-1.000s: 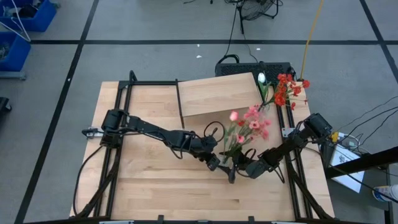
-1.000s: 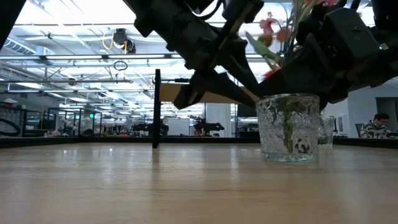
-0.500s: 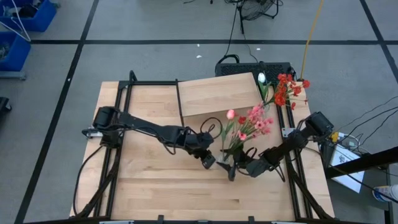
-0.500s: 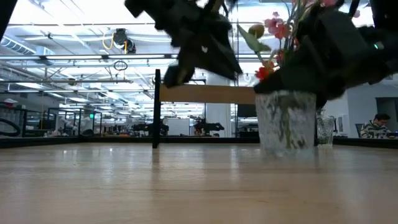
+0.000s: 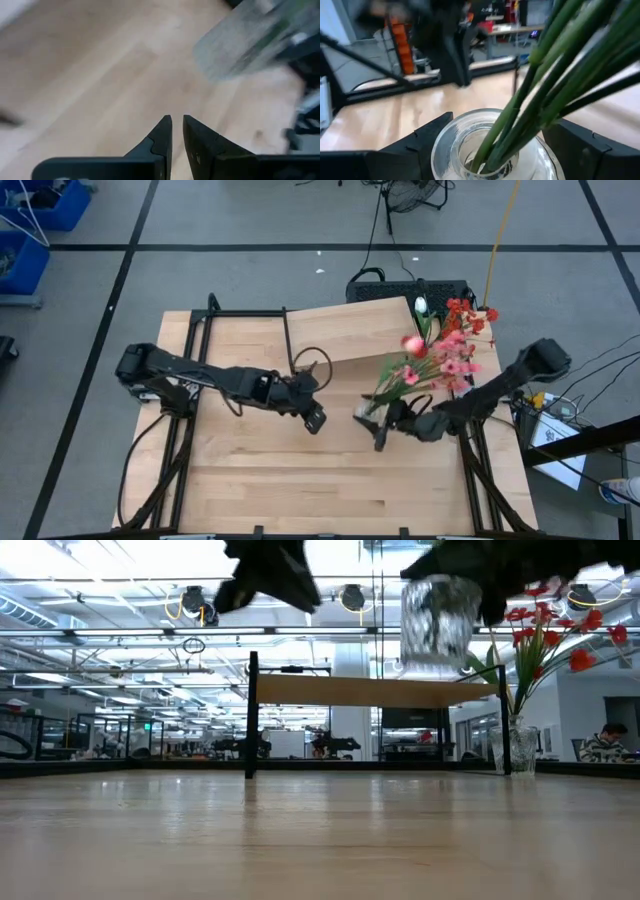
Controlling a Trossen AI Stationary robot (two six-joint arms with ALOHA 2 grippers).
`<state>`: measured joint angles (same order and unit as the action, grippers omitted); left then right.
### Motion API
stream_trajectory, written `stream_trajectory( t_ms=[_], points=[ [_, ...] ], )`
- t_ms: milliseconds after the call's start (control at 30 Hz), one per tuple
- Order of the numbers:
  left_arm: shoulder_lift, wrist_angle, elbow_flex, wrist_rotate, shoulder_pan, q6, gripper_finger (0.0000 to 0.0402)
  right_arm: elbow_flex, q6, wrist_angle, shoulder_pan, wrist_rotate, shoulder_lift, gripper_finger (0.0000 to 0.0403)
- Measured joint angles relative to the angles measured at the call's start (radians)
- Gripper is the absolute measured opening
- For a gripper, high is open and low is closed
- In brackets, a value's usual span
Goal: Pick and place flowers into a vace then onto a shelf
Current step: Put the bottom transparent vase with flowers on the shelf
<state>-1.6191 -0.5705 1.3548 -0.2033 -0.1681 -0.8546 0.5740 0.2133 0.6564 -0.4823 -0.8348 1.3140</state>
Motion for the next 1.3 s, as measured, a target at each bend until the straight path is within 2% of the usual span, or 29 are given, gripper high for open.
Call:
stream_trajectory(
  t_ms=[133,233,333,433,667,967,1100,1300],
  points=[
    [0.026,-0.083,0.001,-0.082,-0.012,-0.018,0.0051,0.092,-0.041,-0.169,0.069,0.04,-0.104,0.0276],
    [0.031,-0.158,-0.002,-0.116,-0.012,-0.022,0.0051,0.193,-0.07,-0.301,0.137,0.095,-0.13,0.0276],
    [0.034,-0.17,-0.017,-0.116,-0.006,0.005,0.0051,0.301,-0.078,-0.445,0.215,0.163,-0.131,0.0276],
    [0.032,-0.167,-0.045,-0.079,-0.003,0.067,0.0051,0.405,-0.068,-0.513,0.291,0.199,-0.104,0.0276],
    [0.032,-0.172,-0.127,-0.034,-0.008,0.092,0.0051,0.609,-0.095,-0.607,0.442,0.313,0.012,0.0276],
    [0.036,-0.092,-0.13,0.046,-0.012,0.247,0.0051,0.811,-0.111,-0.637,0.576,0.428,0.23,0.0276],
    [0.052,-0.076,-0.129,0.054,-0.012,0.292,0.0051,0.842,-0.127,-0.613,0.644,0.46,0.306,0.0276],
    [0.063,-0.109,-0.13,0.053,-0.012,0.286,0.0051,0.843,-0.089,-0.566,0.76,0.604,0.377,0.0276]
  ],
)
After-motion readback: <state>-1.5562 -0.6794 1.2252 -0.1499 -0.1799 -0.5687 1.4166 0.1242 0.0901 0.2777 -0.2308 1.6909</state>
